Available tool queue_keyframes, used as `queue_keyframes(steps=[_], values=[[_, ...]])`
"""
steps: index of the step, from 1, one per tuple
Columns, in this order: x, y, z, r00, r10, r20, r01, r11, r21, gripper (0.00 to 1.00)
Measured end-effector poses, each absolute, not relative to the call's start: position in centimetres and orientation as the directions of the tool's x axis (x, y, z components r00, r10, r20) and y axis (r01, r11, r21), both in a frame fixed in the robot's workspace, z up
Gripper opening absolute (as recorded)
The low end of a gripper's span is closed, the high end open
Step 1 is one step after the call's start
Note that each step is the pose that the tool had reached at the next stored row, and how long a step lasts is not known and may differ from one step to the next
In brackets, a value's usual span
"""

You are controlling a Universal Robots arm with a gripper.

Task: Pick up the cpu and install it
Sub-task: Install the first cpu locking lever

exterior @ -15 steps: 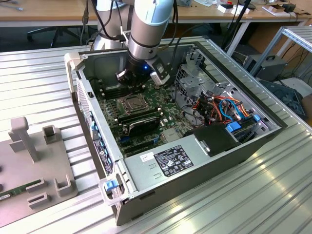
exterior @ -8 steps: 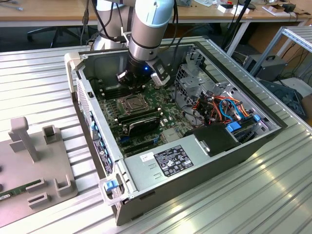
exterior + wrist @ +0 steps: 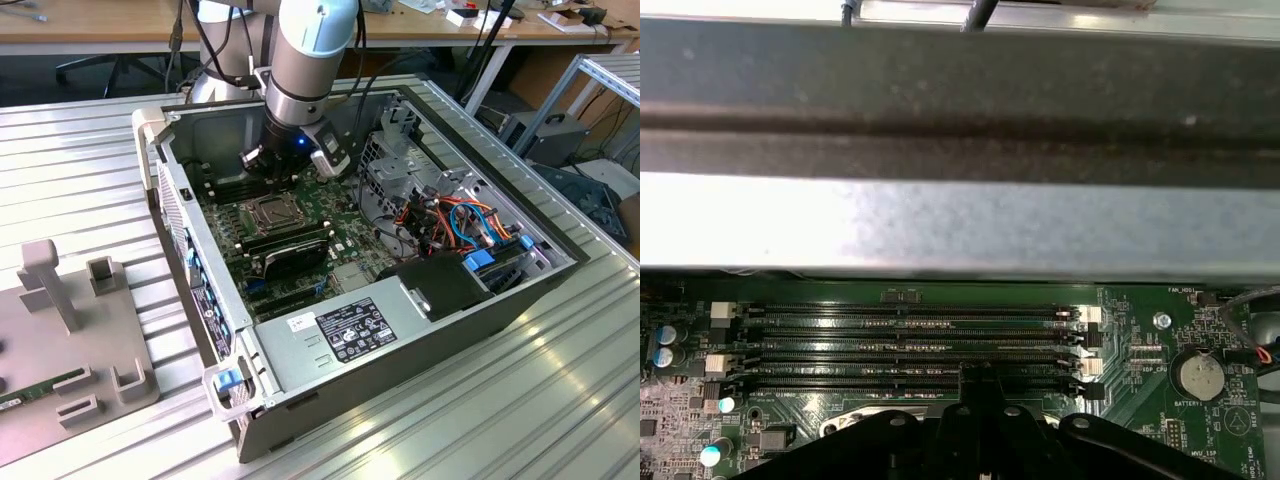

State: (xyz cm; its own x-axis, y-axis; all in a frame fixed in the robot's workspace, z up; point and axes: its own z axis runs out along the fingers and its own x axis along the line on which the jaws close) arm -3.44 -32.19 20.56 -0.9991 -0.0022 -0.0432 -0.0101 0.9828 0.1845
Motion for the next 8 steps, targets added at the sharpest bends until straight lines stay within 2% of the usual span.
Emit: queue_keyframes(steps=[8], values=[[-3.28, -32.09, 20.49, -0.999, -0.002, -0.043, -0.01, 0.984, 0.18, 0.11]])
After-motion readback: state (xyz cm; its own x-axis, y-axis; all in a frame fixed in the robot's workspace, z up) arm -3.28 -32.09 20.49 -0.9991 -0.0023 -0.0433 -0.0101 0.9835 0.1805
